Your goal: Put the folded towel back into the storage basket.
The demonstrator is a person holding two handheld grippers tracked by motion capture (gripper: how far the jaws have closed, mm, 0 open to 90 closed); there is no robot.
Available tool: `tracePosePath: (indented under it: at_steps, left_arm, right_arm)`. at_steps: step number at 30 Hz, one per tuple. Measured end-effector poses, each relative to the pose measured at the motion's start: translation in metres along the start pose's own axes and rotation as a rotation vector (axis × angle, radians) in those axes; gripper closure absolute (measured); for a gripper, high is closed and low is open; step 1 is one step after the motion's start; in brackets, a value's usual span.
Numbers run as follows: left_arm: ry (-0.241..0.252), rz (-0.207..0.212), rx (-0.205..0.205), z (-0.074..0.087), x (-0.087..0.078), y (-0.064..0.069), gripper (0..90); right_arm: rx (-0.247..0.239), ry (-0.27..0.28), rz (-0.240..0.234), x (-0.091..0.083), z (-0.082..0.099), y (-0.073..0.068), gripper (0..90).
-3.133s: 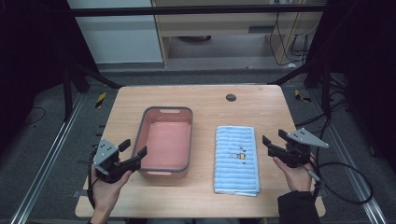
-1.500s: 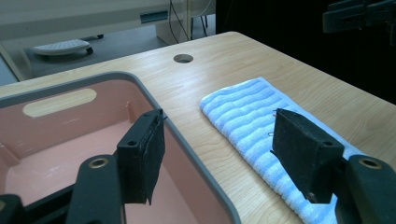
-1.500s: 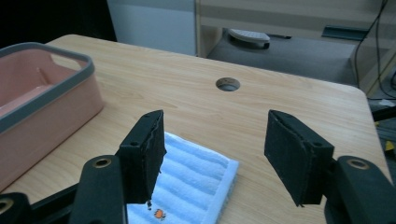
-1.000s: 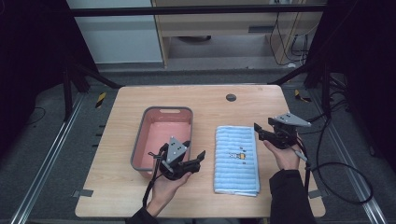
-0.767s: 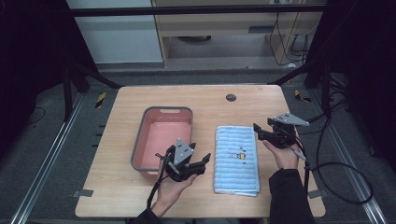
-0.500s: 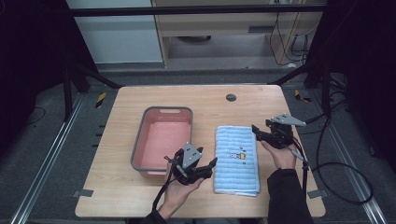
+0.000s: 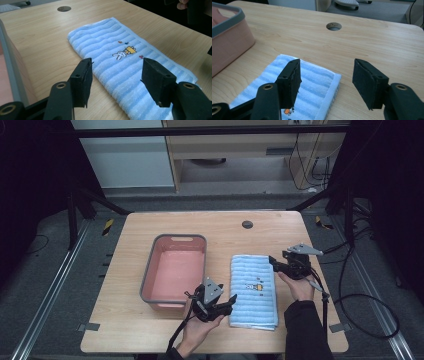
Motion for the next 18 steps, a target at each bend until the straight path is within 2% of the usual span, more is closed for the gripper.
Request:
tracePosePath:
  at_steps: [7,14,18]
  left_arm:
    - [-0.027,-0.011,0.004,0.012,0.011,0.001,42.2]
    - [-0.050,-0.018,0.008,0.020,0.020,0.003,44.7]
    - [-0.064,-0.024,0.011,0.026,0.025,0.001,46.6]
  right_arm:
    - [0.004,-0.023,0.002,0.010,0.006,0.000,42.9]
    - [-0.016,-0.052,-0.003,0.022,0.015,-0.002,44.3]
    - [-0.001,-0.058,-0.007,0.028,0.020,-0.003,45.2]
Point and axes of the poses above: each handheld gripper's, and its own axes: x roughly forward along the jaws, z roughly out of its underside, y roughly to its right, the point moved 8 cm from there along x, roughly forward along the jaws, and after that the axes turned 15 degrees about -x, right-handed, at the moved point
